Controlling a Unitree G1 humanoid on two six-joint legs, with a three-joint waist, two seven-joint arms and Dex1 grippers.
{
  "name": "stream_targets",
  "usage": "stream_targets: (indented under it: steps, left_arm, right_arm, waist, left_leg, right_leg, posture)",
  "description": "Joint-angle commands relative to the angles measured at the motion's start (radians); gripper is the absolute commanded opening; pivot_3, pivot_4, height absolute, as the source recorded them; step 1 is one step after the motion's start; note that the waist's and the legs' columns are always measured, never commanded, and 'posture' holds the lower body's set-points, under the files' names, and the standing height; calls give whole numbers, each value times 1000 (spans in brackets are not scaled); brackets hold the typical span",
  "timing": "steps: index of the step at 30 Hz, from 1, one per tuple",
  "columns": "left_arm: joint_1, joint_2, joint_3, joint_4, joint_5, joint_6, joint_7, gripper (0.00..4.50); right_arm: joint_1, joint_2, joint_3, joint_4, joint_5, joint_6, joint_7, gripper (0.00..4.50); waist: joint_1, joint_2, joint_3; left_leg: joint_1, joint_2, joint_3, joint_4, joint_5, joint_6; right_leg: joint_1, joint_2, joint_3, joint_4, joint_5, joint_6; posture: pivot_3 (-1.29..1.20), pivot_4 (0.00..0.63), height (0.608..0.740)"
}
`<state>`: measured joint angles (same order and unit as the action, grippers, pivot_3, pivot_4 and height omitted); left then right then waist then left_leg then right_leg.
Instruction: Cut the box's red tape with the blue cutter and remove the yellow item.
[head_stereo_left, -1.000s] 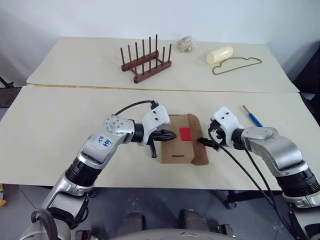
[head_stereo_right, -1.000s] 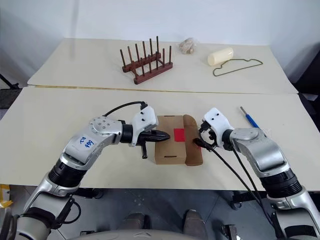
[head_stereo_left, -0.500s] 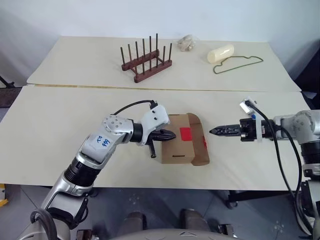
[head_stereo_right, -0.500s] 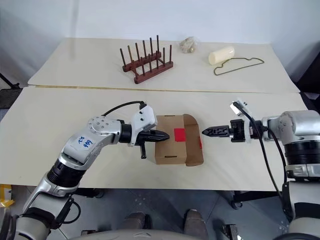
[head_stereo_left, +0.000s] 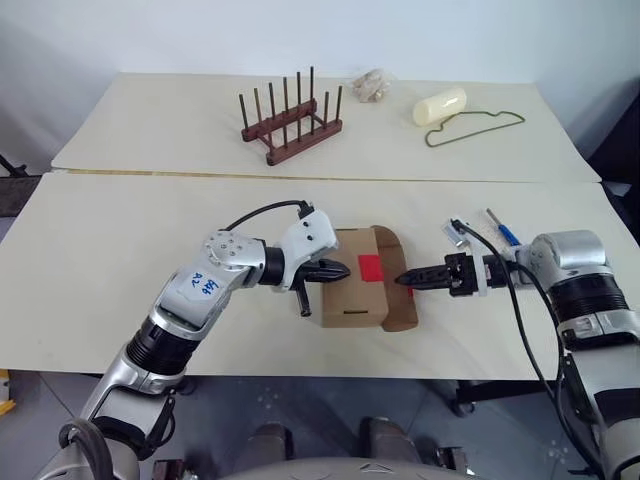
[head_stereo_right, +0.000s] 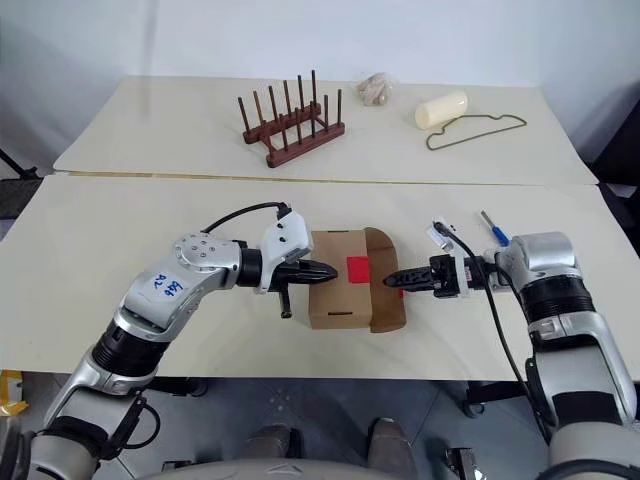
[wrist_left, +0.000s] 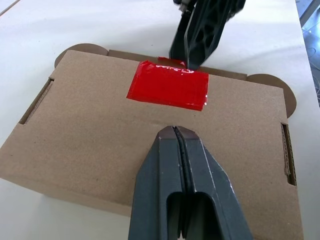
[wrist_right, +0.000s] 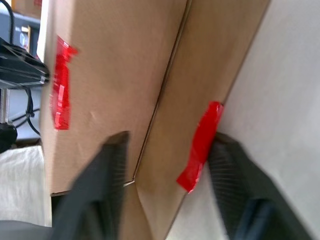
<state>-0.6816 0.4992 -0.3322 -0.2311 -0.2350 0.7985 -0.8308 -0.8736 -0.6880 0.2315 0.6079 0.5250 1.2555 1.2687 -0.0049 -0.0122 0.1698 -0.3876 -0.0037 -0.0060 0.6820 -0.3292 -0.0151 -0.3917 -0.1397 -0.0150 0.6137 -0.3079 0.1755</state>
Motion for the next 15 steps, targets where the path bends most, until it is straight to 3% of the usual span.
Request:
stream_targets:
  steps: [1, 14, 15]
  left_arm:
    - [33, 25, -26, 7, 14, 45, 1, 0]
    - [41, 34, -18, -12, 8, 56, 9, 0]
    - [43, 36, -18, -15, 8, 57, 9, 0]
  right_arm:
    - [-11, 37, 24, 36, -36, 4, -14, 1833]
    - [-26, 132, 71, 146, -122, -6, -38, 1833]
    - [-23, 139, 72, 148, -125, -7, -37, 1640]
  waist:
    - [-3, 0, 0]
    - [-23, -2, -6]
    - [-24, -2, -8]
  left_leg:
    - [0, 0, 0, 0, 0, 0]
    - [4, 1, 0, 0, 1, -2]
    - [4, 1, 0, 0, 1, -2]
  right_leg:
    - [0, 0, 0, 0, 0, 0]
    - [3, 1, 0, 3, 0, -1]
    - [3, 1, 0, 3, 0, -1]
  posture:
    - [0, 150, 740]
    - [0, 150, 740]
    - [0, 150, 740]
